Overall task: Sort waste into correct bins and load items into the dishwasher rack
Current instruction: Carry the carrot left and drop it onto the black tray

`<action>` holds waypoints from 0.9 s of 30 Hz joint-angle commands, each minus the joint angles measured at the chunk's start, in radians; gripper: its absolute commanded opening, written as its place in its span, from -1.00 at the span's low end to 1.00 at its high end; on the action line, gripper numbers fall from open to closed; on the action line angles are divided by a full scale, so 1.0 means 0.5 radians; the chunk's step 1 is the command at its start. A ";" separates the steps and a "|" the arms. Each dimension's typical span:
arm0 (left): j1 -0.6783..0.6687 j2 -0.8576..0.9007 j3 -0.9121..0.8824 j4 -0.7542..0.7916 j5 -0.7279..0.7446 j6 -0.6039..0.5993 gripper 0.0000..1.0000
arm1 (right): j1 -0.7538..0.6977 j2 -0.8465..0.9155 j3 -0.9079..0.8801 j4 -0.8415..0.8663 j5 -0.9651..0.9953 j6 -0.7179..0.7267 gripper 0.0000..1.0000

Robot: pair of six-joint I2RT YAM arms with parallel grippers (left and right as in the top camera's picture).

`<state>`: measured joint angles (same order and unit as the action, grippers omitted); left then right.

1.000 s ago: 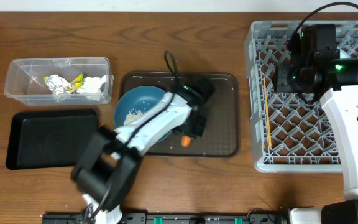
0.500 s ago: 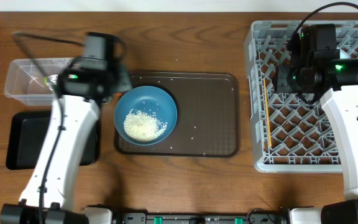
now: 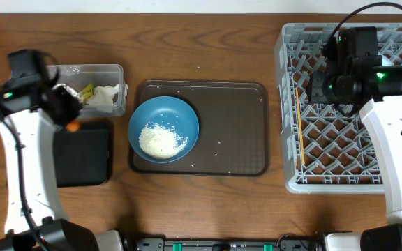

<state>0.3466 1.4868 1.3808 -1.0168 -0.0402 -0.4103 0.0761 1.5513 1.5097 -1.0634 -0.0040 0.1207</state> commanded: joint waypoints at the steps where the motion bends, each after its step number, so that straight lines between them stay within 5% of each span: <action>1: 0.186 0.027 -0.088 -0.013 -0.011 -0.114 -0.54 | -0.006 0.013 -0.004 0.002 0.014 -0.027 -0.12; 11: 0.607 0.282 -0.237 0.101 -0.010 -0.148 -0.54 | -0.006 0.013 -0.004 0.002 0.014 -0.027 -0.11; 27: 0.632 0.643 -0.237 0.198 -0.010 -0.148 -0.31 | -0.006 0.013 -0.004 -0.002 0.015 -0.028 -0.11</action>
<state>0.6601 1.8065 1.2659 -0.9161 -0.0364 -0.4740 0.0761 1.5513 1.5097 -1.0622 -0.0040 0.1207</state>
